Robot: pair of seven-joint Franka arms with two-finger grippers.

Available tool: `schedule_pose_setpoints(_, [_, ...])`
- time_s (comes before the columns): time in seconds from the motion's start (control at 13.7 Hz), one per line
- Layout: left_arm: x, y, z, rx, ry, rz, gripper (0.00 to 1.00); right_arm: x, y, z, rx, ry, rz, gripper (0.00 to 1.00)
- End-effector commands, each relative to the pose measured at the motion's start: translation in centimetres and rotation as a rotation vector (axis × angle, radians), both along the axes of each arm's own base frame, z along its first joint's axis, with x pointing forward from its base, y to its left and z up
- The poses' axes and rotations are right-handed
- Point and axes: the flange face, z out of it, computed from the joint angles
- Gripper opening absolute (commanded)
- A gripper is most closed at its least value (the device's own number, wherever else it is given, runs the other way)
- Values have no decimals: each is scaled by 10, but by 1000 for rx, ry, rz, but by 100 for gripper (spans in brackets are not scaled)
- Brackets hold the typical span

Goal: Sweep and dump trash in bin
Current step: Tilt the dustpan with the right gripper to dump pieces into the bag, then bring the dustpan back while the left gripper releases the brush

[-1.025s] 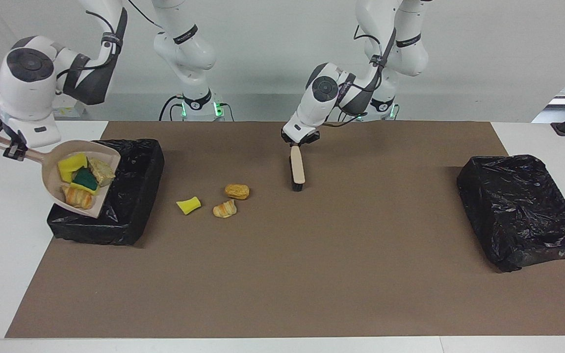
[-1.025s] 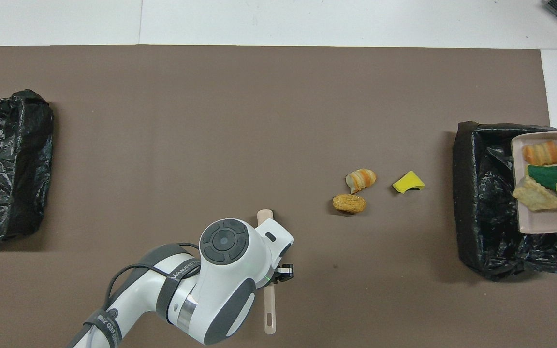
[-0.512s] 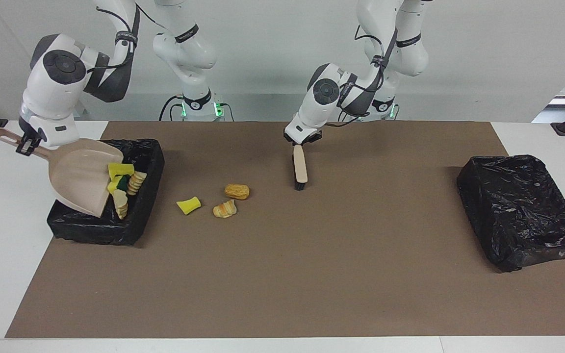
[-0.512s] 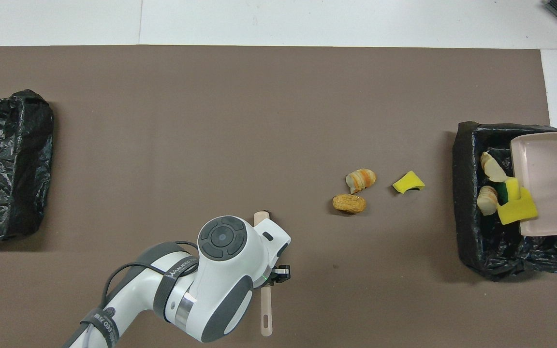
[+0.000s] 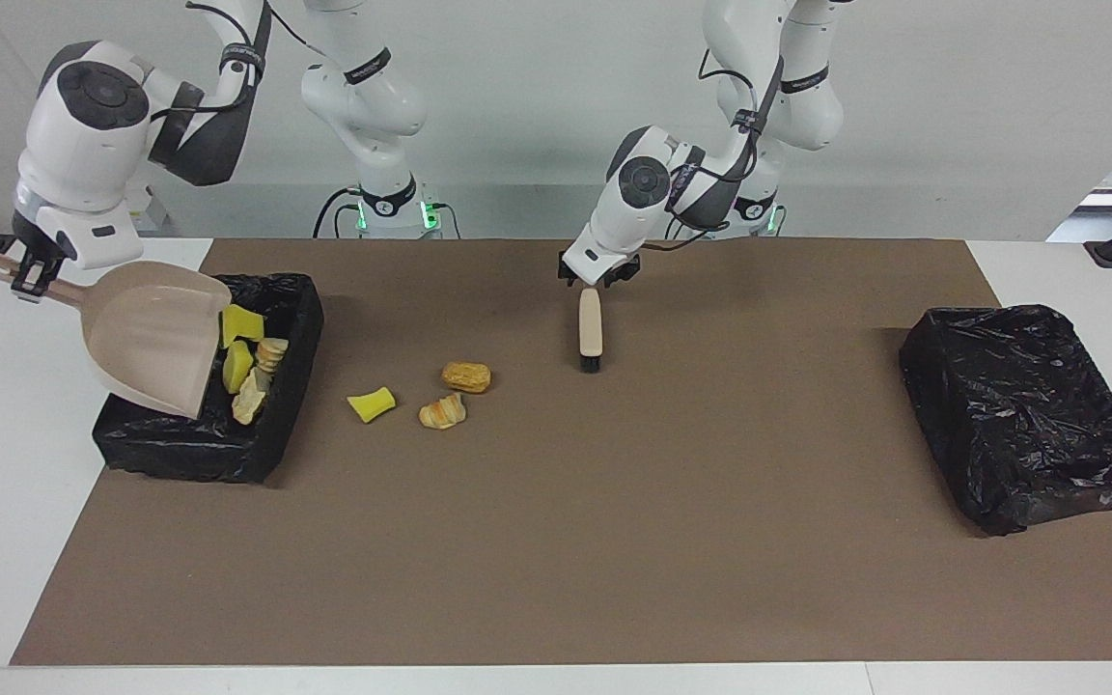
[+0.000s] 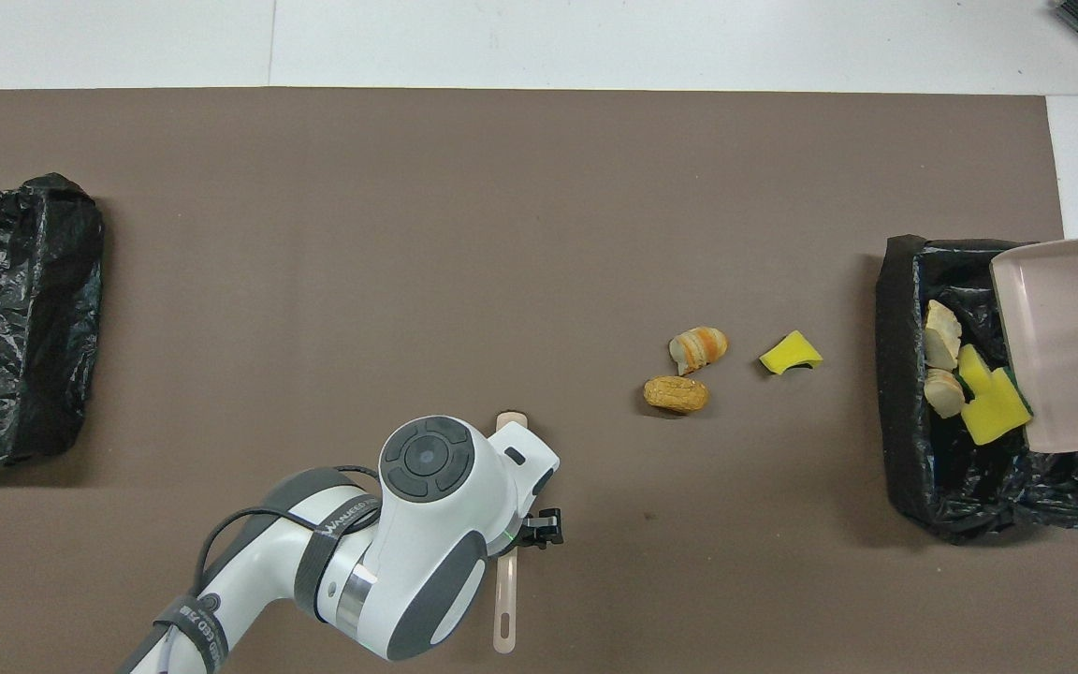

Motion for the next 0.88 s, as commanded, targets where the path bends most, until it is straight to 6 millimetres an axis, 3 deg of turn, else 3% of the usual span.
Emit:
schedule_pose_setpoints(0.0, [3, 9, 13, -5, -5, 1, 100, 2, 1, 20, 67, 18, 69, 0])
schedule_pose_setpoints(0.29, [46, 44, 66, 16, -59, 15, 100, -3, -9, 16, 299, -11, 76, 0])
schedule_pose_setpoints(0.51, [89, 82, 112, 80, -129, -16, 100, 0, 2, 14, 344, -29, 75, 0])
schedule_pose_setpoints(0.81, [146, 154, 147, 71, -247, -101, 100, 5, 39, 8, 384, -66, -41, 0])
